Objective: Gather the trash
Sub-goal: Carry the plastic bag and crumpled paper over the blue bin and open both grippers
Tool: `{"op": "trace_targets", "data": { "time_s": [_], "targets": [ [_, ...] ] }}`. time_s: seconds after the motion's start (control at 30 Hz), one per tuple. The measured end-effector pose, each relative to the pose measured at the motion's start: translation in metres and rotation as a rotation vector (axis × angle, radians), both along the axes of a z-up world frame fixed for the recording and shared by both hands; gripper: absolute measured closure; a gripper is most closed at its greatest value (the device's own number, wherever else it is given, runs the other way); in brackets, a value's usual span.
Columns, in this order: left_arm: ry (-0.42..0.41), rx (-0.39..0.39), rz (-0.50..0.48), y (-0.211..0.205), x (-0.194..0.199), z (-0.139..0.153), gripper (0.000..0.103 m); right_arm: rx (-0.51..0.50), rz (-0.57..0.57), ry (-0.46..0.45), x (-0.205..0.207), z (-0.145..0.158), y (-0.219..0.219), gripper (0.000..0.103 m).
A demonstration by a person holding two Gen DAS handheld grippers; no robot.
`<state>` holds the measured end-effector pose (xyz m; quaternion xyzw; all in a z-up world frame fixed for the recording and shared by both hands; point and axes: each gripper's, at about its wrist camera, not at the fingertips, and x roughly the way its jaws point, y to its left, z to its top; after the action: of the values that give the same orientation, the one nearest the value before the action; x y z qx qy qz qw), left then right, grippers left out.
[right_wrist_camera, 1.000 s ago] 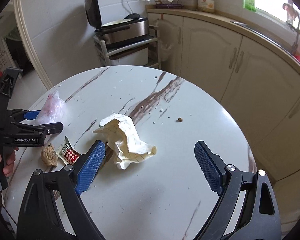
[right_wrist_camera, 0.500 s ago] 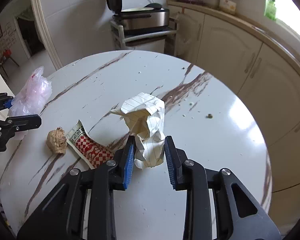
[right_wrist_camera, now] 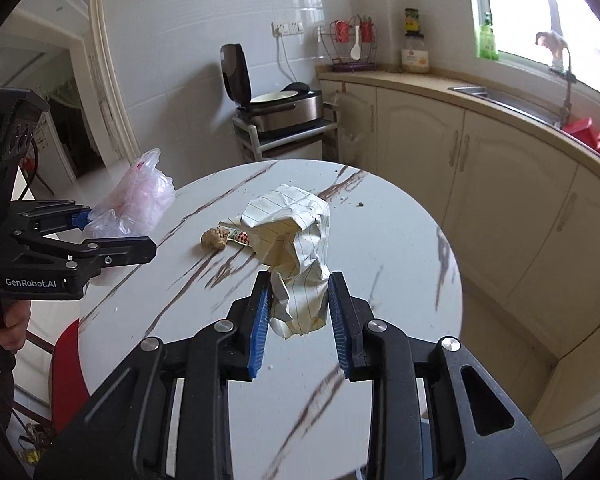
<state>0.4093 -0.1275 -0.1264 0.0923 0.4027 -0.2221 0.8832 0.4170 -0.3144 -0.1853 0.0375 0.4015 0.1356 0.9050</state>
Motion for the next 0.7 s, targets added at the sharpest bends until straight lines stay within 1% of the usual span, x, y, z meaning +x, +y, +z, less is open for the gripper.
{"op": "trace_targets", "data": {
  "time_s": [0.17,0.33,0.53,0.7],
  "targets": [
    [0.014,-0.005,-0.107,-0.048,-0.054,-0.004,0.048,0.061,-0.116,-0.02,-0.063,0.002,-0.05,0.075],
    [0.042,0.011,-0.22,-0.103,-0.084,-0.019,0.048,0.098,-0.26,-0.015,-0.111,-0.013,-0.1,0.074],
    [0.113,0.027,-0.309,-0.165,-0.089,-0.048,0.048,0.124,-0.418,0.031,-0.153,-0.052,-0.151,0.073],
    [0.168,0.064,-0.357,-0.207,-0.084,-0.078,0.048,0.188,-0.505,0.096,-0.168,-0.096,-0.186,0.071]
  ]
}}
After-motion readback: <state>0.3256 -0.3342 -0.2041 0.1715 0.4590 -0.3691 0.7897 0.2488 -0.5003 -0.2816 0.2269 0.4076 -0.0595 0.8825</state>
